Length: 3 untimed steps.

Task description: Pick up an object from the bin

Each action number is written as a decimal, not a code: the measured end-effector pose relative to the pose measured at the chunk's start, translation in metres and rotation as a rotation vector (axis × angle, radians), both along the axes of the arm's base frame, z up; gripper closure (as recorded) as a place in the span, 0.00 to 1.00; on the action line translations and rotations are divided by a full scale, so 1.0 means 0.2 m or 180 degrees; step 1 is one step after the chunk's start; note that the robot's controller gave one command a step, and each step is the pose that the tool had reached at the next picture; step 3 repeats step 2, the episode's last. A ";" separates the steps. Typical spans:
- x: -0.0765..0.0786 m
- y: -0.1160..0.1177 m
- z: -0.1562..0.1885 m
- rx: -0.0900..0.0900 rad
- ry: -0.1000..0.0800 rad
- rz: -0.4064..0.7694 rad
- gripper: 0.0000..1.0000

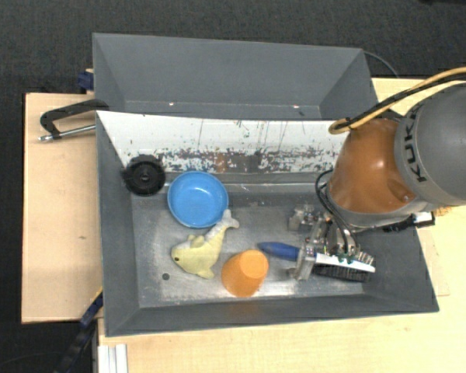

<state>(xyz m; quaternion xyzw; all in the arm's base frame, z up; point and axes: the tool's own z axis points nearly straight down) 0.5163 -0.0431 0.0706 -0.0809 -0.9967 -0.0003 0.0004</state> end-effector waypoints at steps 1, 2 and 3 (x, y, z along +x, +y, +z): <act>0.00 0.00 0.00 0.0003 0.0001 0.0001 1.00; 0.15 0.02 1.00 -0.0002 -0.0051 -0.0044 1.00; 0.15 0.02 1.00 -0.0002 -0.0051 -0.0044 1.00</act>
Offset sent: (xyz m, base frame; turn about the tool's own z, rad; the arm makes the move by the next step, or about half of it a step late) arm 0.0000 0.0000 0.0000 0.0000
